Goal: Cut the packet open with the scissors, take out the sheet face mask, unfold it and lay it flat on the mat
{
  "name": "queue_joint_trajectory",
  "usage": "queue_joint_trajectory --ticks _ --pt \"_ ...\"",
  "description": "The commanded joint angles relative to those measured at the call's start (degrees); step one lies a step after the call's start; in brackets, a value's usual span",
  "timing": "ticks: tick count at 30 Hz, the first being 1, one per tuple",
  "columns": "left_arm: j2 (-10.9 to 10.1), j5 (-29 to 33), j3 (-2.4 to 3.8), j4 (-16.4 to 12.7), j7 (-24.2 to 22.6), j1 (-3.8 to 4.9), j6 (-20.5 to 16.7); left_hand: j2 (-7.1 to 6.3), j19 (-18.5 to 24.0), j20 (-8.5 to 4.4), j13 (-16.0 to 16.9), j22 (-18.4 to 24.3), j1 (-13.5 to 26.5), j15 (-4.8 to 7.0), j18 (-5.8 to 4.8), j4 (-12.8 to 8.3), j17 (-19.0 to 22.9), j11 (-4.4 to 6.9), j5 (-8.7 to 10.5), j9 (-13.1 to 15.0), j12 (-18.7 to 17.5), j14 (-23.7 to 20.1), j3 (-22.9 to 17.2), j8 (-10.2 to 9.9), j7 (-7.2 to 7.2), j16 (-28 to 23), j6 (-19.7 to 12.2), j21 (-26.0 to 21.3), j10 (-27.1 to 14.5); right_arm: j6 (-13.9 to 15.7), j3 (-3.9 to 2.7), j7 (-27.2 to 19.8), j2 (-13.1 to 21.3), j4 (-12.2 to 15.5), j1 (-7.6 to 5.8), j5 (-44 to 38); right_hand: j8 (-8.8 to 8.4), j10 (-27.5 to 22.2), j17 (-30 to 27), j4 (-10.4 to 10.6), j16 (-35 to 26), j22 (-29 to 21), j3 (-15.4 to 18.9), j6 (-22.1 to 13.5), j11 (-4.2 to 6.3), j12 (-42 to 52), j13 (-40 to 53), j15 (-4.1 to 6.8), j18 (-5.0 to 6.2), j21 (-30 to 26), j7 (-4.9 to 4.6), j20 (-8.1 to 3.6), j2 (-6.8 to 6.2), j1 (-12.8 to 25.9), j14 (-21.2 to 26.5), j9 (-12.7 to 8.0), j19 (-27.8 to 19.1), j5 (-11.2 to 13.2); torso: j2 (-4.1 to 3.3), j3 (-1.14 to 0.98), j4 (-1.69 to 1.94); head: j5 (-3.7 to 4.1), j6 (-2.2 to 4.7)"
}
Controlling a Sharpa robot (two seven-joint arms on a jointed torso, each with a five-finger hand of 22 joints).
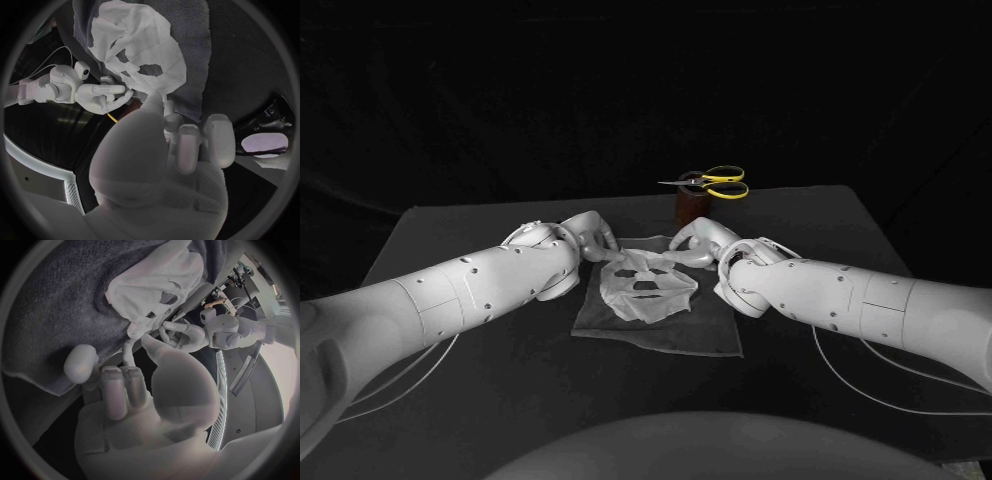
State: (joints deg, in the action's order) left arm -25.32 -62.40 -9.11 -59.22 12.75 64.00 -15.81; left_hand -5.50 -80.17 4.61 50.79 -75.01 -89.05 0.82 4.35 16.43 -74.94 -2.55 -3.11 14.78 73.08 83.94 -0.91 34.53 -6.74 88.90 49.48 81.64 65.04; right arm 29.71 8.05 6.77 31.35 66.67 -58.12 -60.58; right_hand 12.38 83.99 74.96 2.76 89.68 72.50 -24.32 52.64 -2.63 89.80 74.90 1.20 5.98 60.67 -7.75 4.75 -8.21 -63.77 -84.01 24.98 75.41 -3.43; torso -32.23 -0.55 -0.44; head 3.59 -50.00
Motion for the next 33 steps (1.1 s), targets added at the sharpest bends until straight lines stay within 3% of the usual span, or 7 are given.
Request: queue_joint_trajectory --ticks 1,10,19,21,26,33 --pt "0.3 -0.4 0.0 0.0 0.0 -0.03 1.0 0.04 -0.4 -0.01 0.1 -0.7 -0.6 0.39 -0.74 -0.1 -13.2 0.16 0.3 -0.1 0.4 5.5 -0.5 0.3 -0.01 0.4 0.5 0.2 0.6 -2.2 -0.01 -0.9 -0.7 -0.6 0.17 0.2 -0.04 6.0 15.0 -0.2 0.3 0.2 0.4 0.6 -0.42 0.2 15.1 -0.42 0.35 -0.3 -0.11 0.53 0.02 -1.1 -6.0 0.1 0.1 0.3 -0.1 -0.01 0.08 0.0 0.0" --pt "0.4 -0.4 -0.01 0.0 0.0 -0.03 1.4 0.34 -0.5 -0.19 0.0 -0.8 -1.5 0.56 -0.75 -0.1 -13.2 0.33 0.3 -0.3 0.3 5.5 -1.4 0.2 0.14 0.4 0.8 0.3 0.7 -3.2 0.04 -0.8 -1.7 -1.8 0.52 0.0 0.07 6.0 15.0 -0.9 0.3 0.3 0.3 1.7 -0.23 0.2 15.1 -0.28 0.36 -0.2 0.12 0.46 0.87 -2.8 -6.0 0.1 0.1 0.4 -0.07 0.08 0.02 -0.14 0.0" --pt "0.6 -0.4 -0.03 0.2 0.0 -0.03 1.7 0.53 -0.5 -0.28 0.1 -0.8 -1.9 0.63 -0.76 -0.1 -13.3 0.41 0.29 -0.5 0.3 5.5 -2.0 0.0 0.21 0.4 1.0 0.3 0.8 -3.5 0.05 -0.4 -1.8 -2.0 0.61 -1.0 0.6 6.0 15.0 -2.4 0.3 0.6 -0.5 3.7 0.3 0.2 15.1 0.13 0.32 0.0 0.76 0.16 1.86 -5.3 -6.0 0.3 0.3 0.5 0.0 0.0 -0.01 -0.2 0.0" --pt "0.6 -0.4 -0.03 0.3 0.0 -0.03 1.7 0.59 -0.5 -0.31 0.1 -0.8 -2.1 0.66 -0.76 -0.1 -13.3 0.43 0.29 -0.5 0.3 5.5 -2.2 0.0 0.23 0.4 1.0 0.3 0.8 -3.1 0.06 -0.6 -1.8 -2.0 0.62 -1.2 0.67 6.0 15.0 -2.9 0.3 0.7 -0.8 4.0 0.44 0.2 15.1 0.26 0.3 0.1 0.92 0.05 2.06 -5.9 -6.0 0.3 0.4 0.5 0.0 0.0 -0.02 -0.18 0.0" --pt "0.6 -0.2 -0.04 0.3 -0.1 -0.03 1.9 0.72 -0.5 -0.34 0.2 -0.8 -2.3 0.69 -0.77 -0.1 -13.3 0.46 0.29 -0.6 0.3 5.5 -2.5 0.0 0.27 0.4 1.2 0.3 0.9 -0.4 0.06 -1.6 -1.9 -2.1 0.64 -0.9 1.72 6.0 15.0 -3.6 0.3 1.6 -2.3 6.2 1.27 0.2 15.1 0.95 0.04 1.5 1.91 -0.51 4.21 -7.3 -6.0 0.7 1.2 0.6 0.0 0.01 0.0 -0.12 0.0" --pt "0.6 -0.2 -0.04 0.3 -0.2 -0.03 2.1 0.93 -0.6 -0.4 0.2 -0.9 -2.6 0.75 -0.77 -0.1 -13.3 0.53 0.29 -0.7 0.2 5.5 -3.1 -0.1 0.35 0.4 1.4 0.3 1.0 1.9 0.06 -2.9 -2.0 -2.3 0.65 0.0 2.81 6.0 15.0 -4.1 0.3 1.9 -3.0 7.7 2.08 0.2 15.1 1.62 -0.04 1.8 2.85 -1.1 5.23 -7.7 -6.0 1.4 1.4 0.7 -0.03 0.02 0.01 -0.14 0.0"
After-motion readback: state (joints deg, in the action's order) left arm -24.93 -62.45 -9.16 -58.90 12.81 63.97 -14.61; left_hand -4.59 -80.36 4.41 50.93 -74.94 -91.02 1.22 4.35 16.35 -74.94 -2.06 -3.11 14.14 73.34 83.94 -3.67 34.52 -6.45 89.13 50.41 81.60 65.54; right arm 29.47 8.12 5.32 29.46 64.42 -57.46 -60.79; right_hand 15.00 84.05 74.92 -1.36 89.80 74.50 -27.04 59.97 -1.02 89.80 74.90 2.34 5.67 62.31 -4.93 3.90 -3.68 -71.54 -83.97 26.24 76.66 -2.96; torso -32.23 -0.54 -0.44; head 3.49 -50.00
